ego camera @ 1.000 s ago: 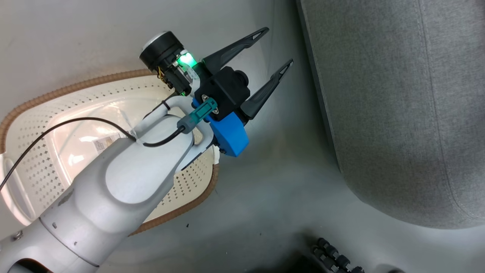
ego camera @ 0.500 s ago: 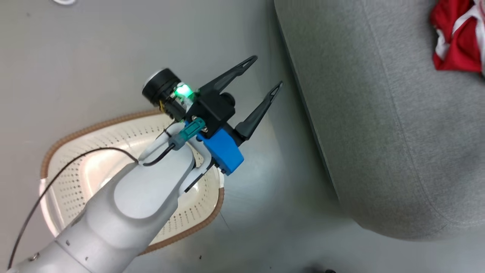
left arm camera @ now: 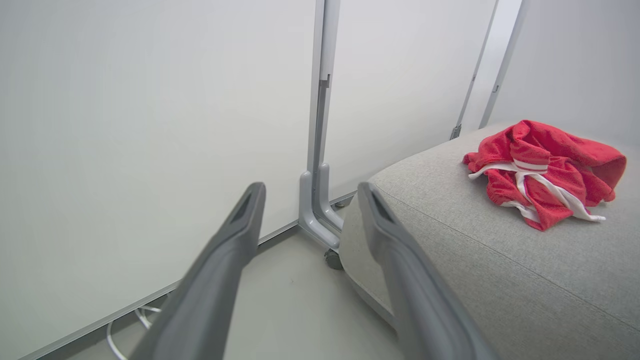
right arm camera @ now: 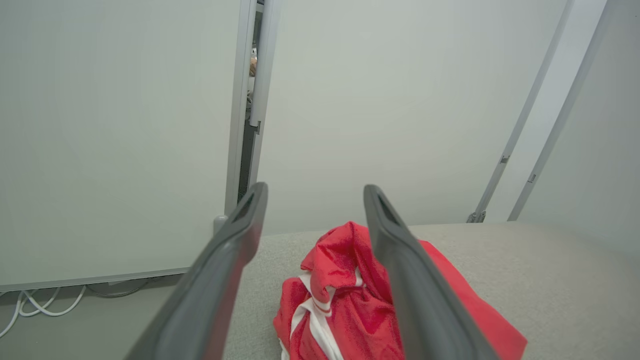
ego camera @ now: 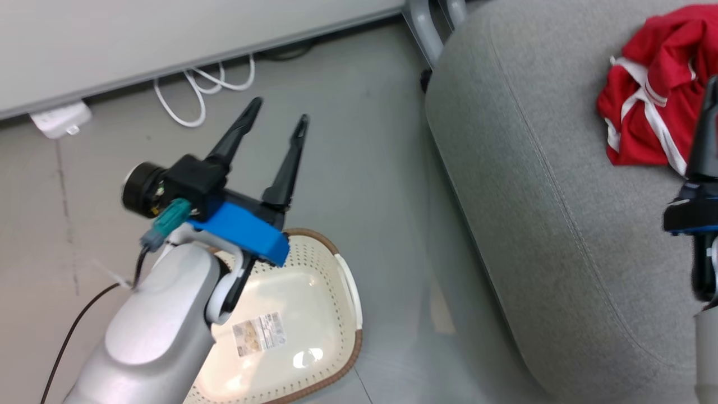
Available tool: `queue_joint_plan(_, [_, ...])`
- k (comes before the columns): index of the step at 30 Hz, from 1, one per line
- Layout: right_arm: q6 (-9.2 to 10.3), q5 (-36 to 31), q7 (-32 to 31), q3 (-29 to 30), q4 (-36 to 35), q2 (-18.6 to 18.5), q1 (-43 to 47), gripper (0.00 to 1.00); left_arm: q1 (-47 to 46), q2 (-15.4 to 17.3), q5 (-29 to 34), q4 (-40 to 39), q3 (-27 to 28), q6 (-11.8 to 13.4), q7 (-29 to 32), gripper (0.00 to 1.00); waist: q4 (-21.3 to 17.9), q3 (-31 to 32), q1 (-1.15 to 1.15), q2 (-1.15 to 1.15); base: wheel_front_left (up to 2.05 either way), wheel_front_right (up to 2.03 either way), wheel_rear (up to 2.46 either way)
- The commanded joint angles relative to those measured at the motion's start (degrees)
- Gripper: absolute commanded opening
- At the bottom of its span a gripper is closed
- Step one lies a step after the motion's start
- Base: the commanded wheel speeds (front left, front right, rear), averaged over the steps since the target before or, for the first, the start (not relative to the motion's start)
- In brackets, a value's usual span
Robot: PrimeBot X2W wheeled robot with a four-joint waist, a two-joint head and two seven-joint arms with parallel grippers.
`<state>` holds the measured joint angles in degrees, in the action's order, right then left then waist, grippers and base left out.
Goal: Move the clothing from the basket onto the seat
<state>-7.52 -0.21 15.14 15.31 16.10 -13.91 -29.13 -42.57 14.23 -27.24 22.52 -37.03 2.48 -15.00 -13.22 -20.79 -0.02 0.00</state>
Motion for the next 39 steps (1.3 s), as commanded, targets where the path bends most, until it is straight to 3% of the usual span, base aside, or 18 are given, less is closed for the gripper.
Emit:
queue_joint_plan(1, [0.06, 0.46, -0.01, -2.1, -0.48, 0.52, 1.76, 1.0, 2.86, 0.48, 0.54, -0.97, 2.71, 0.5, -0.22, 1.0, 3.2, 4.41, 0.02, 0.0, 0.0, 0.0, 0.0])
queue_joint_plan(8, [0.06, 1.97, -0.01, -9.28, -0.79, 2.29, 4.79, 1.0, 11.42, -0.47, 2.67, -3.66, 12.68, 0.77, -0.22, 1.0, 7.24, 9.14, 0.02, 0.0, 0.0, 0.0, 0.0])
queue_joint_plan(18, [0.06, 4.32, -0.01, -14.81, 0.55, 5.89, 10.6, 1.0, 22.14, -4.32, 7.44, -6.24, 23.93, -1.11, -0.21, 1.0, 12.25, 14.32, 0.02, 0.0, 0.0, 0.0, 0.0])
queue_joint_plan(29, [0.06, 6.04, -0.01, -14.96, 0.23, 8.76, 18.64, 1.0, 29.77, -8.3, 11.99, -6.76, 30.4, -4.73, -0.22, 1.0, 15.04, 18.52, 0.02, 0.0, 0.0, 0.0, 0.0])
queue_joint_plan(39, [0.06, 6.95, -0.01, -15.17, -0.58, 9.8, 25.21, 1.0, 35.05, -10.4, 14.91, -6.03, 32.8, -7.1, -0.22, 1.0, 15.34, 21.0, 0.02, 0.0, 0.0, 0.0, 0.0])
